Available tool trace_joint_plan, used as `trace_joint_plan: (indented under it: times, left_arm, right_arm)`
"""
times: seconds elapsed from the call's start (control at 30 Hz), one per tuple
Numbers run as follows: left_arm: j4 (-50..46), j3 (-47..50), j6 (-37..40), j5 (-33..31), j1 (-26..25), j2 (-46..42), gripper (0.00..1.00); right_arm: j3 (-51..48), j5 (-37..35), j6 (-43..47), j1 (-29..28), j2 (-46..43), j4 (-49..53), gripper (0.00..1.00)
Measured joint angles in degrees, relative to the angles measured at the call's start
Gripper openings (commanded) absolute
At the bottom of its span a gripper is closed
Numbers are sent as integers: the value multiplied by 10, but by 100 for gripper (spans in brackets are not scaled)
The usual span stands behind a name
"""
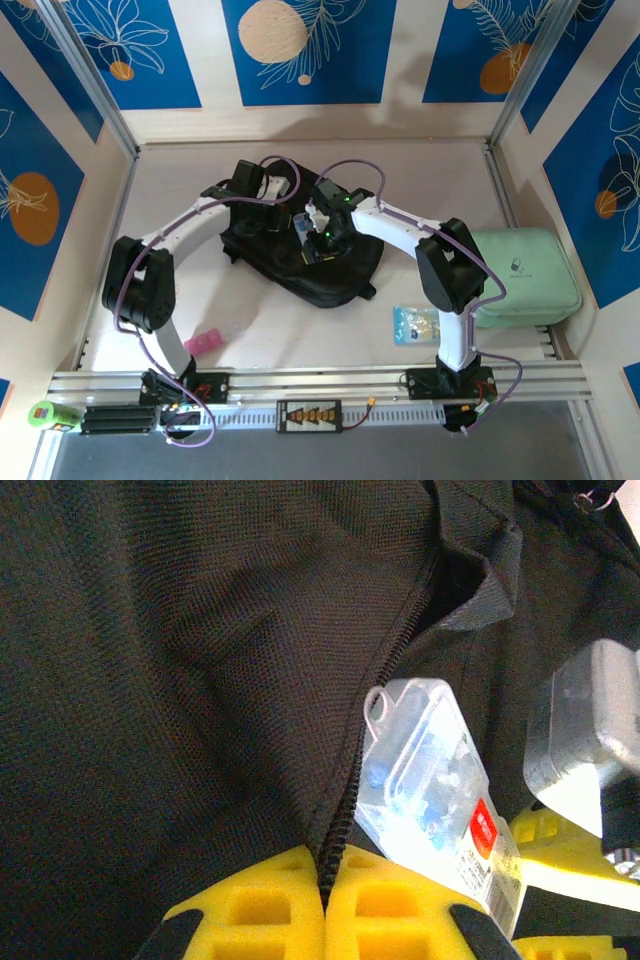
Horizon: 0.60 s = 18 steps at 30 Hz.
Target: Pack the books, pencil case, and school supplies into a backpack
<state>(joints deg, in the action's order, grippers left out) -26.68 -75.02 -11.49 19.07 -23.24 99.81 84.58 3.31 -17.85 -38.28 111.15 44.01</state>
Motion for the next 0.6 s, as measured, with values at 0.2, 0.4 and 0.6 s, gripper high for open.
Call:
trace_joint_plan:
  times: [0.2,0.4,0.6]
  left_arm:
    - [-2,0,1,5,0,0,0]
    - [-3,0,9,9,0,0,0]
    - [5,4,9,9,0,-1,0]
  right_arm:
    - [4,0,11,0,-1,15,38]
    - [78,-1,12,2,31,38,38]
    - [136,0,-3,10,73,67,39]
